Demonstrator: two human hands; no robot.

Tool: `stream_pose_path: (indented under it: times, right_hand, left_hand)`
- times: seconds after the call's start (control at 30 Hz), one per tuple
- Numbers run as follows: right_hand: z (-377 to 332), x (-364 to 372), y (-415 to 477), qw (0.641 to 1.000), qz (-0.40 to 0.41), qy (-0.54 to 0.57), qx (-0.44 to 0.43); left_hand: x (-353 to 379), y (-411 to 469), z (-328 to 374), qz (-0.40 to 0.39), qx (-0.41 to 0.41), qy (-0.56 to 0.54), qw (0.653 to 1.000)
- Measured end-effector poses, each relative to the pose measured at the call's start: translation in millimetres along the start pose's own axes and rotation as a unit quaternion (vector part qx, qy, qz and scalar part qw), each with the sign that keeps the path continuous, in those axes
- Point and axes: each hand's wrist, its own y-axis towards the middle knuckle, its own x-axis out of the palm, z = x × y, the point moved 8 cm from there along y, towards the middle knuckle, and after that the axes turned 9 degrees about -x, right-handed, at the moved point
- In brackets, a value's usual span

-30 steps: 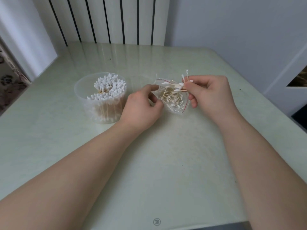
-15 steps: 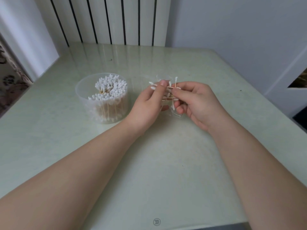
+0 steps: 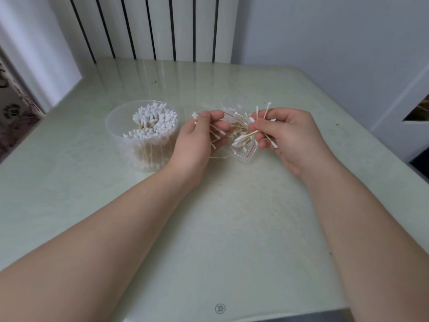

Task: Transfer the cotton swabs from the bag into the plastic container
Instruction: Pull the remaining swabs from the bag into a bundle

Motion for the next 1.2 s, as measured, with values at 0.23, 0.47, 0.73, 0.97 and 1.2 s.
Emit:
stream_pose_path:
  times: [0.23, 0.47, 0.73, 0.97, 1.2]
  right_hand:
    - [1.8, 13.2, -3.5, 0.997, -0.033, 0.068, 0.025]
    - [0.9, 26.0, -7.3, 0.992, -0.083, 0.093, 0.01]
    - [3.0, 13.4, -3.1, 0.999, -0.026, 0.042, 0.005]
    - [3.1, 9.4, -1.7, 0.999, -0.005, 0.033, -0.006]
    - [6.1, 19.2, -3.6, 0.998, -0.038, 0.047, 0.004]
  left_hand:
    - [-9.1, 5.7, 4.5, 0.039, 0.059, 0.175, 0.982]
    - [14.5, -7.7, 5.4, -0.052, 0.103, 0.318, 0.941]
    - [25.7, -12.0, 2.5, -0.098, 0.158, 0.412, 0.892]
    - [22.9, -6.5, -2.7, -0.102, 0.141, 0.434, 0.884]
    - [23.9, -6.2, -3.1, -0.119, 0.128, 0.418, 0.891]
